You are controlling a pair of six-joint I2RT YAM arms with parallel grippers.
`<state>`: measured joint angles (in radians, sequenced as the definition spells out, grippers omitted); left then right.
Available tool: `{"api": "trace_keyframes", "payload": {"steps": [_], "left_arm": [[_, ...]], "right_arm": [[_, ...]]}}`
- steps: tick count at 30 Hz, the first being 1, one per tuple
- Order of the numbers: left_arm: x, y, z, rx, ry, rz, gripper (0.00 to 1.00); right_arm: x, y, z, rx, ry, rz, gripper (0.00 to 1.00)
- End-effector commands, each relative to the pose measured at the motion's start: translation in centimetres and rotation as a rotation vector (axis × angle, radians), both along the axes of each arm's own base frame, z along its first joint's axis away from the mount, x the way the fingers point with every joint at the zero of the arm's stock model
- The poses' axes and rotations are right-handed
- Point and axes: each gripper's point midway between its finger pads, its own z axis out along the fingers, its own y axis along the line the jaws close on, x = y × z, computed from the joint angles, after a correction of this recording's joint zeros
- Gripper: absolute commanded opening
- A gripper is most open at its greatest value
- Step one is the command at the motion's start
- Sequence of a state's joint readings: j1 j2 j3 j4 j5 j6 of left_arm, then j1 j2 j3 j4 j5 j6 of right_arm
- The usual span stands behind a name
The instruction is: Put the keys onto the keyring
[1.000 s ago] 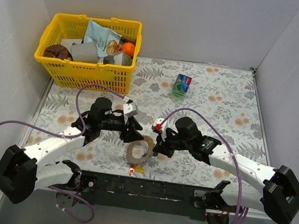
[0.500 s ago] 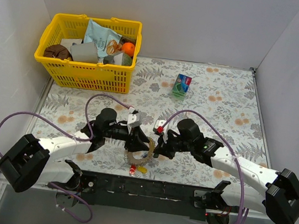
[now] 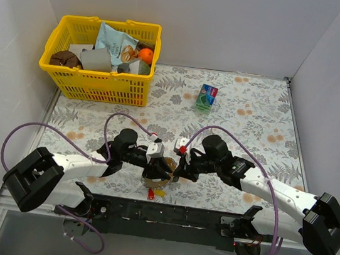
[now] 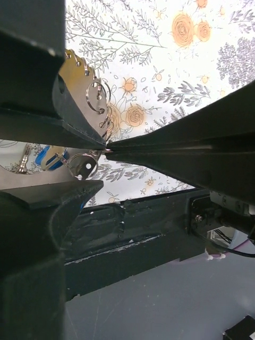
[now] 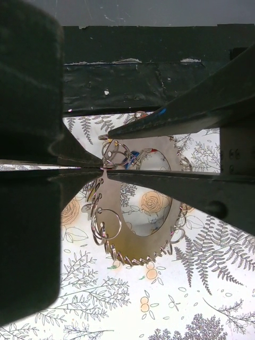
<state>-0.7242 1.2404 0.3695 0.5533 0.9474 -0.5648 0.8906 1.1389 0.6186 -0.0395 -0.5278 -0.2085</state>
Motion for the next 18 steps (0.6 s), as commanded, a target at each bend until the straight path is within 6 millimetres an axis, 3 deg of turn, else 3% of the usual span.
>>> {"api": "trace_keyframes", "payload": {"steps": [1,14,18], "left_arm": [[0.57,-0.86,0.25,0.005,-0.045,-0.022,0.28],[1.29,-1.35,-0.01,0.006,-0.029,0.018,0.15],[1.21,-1.51,-0.04,-0.002,-0.015,0.017,0.03]], "right_arm": [[0.41,0.93,2.23,0.073,-0.052,0.025,0.01],[0.19,1.02,2.35,0.078,-0.045,0.038,0.01],[0.25,1.04,2.45,0.079,-0.045,0.034,0.01]]}}
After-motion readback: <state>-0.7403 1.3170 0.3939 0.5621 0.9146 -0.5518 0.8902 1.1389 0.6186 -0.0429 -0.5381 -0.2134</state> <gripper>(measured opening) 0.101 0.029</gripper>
